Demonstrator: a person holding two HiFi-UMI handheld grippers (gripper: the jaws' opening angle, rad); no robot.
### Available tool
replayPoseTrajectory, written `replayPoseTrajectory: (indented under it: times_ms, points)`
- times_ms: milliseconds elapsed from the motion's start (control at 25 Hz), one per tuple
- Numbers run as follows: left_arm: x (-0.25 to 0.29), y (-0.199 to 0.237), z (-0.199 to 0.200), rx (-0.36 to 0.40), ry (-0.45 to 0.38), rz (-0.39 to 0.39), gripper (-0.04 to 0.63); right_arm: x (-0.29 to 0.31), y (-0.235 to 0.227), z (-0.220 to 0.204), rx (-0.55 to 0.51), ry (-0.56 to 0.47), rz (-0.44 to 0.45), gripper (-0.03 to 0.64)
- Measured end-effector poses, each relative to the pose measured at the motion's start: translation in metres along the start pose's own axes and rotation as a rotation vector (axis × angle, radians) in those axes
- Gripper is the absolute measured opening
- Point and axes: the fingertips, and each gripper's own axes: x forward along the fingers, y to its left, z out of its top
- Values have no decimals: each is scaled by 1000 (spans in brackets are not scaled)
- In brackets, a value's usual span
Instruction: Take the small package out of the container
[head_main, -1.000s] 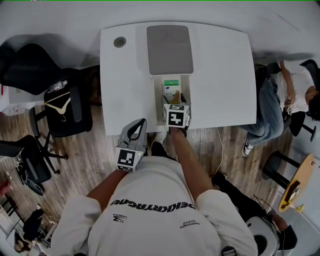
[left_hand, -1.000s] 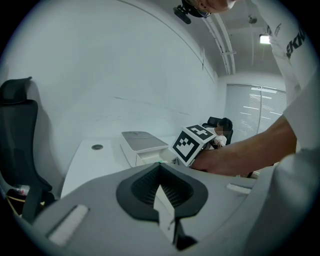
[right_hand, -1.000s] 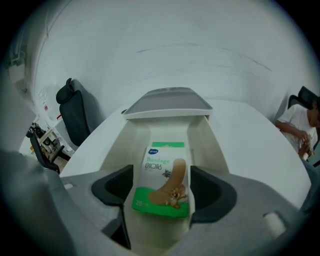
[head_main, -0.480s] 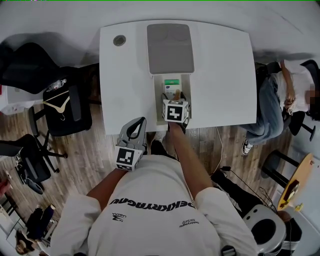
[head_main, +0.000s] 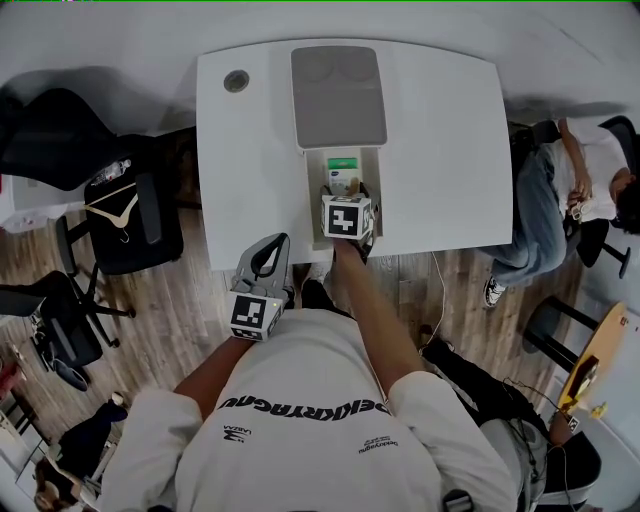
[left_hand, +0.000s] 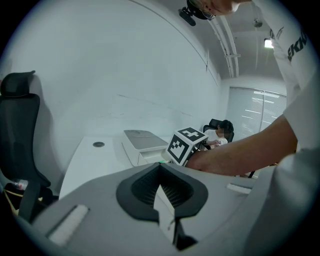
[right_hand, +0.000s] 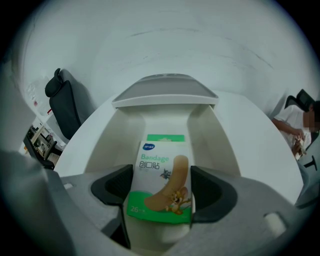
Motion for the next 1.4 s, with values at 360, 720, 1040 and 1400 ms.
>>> replayPoseTrajectory:
  times_ms: [360,720,1040,1400]
  points:
    - [-4,-4,4,-4,-2,-23,3,-4,0,3,19,-21,-6,342]
    - [-10,-7,10,-14,-10,-21,3,-13,-2,4,35,-85,13,342]
    - [-18,-14,9,2,-16,-37,3,-32,0,8,43,-138,36,342]
    - [-25,-21,16,26,-44,-42,3,-57,-3,10,61,-224,48,342]
